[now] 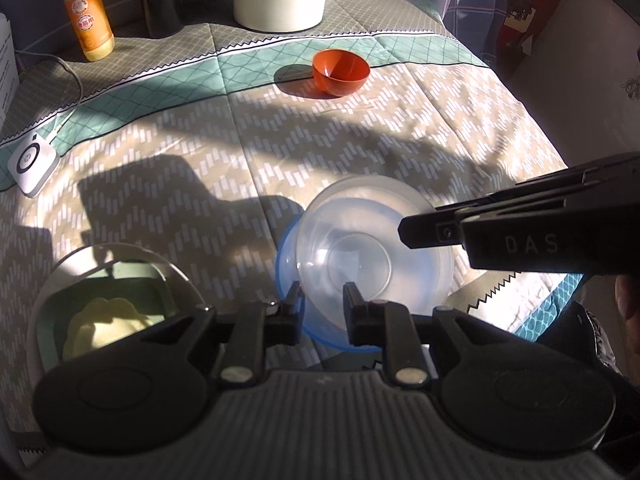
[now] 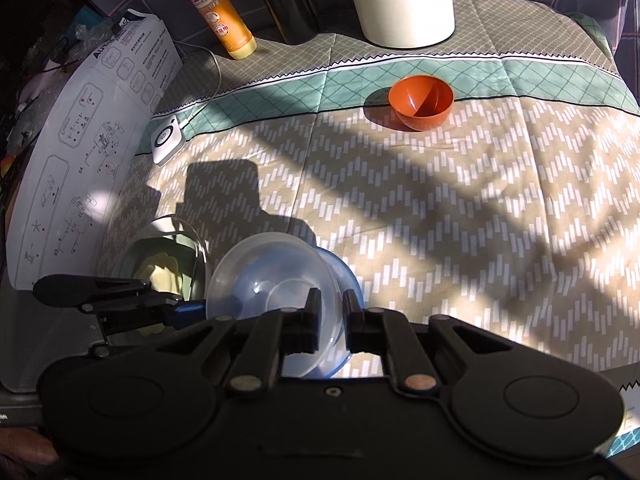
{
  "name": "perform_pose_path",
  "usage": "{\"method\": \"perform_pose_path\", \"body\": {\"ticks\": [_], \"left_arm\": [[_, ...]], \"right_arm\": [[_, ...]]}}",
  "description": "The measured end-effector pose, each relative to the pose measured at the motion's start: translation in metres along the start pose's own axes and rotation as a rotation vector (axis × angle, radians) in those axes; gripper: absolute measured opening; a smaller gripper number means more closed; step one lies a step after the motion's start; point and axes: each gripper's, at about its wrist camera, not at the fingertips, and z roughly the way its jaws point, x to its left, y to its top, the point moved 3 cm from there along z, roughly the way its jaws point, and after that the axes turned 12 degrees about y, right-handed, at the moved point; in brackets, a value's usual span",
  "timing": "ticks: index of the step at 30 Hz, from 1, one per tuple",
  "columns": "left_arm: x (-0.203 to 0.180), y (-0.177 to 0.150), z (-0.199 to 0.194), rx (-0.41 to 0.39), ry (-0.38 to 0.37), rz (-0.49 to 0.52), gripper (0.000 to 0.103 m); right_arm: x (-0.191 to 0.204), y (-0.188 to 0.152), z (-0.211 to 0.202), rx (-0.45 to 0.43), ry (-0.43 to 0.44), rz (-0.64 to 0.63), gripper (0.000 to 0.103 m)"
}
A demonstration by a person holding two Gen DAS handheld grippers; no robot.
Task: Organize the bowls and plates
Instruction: 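Lift the clear bowl with both grippers and lower it into the blue bowl, then open both grippers to release the clear bowl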
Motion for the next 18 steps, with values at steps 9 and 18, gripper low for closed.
{"method": "perform_pose_path", "body": {"ticks": [9, 18], "left_arm": [[-0.0031, 0.0, 0.0057, 0.015, -0.006, 0.01, 0.021], [-0.0021, 0.0006, 0.0054, 0.013, -0.01, 0.007, 0.025]], "right_arm": [[-0.004, -0.0025, 0.0033, 0.014, -0.006, 0.013, 0.011], [-0.0067, -0.003, 0.0079, 0.024, 0.002, 0.028, 0.013]]}}
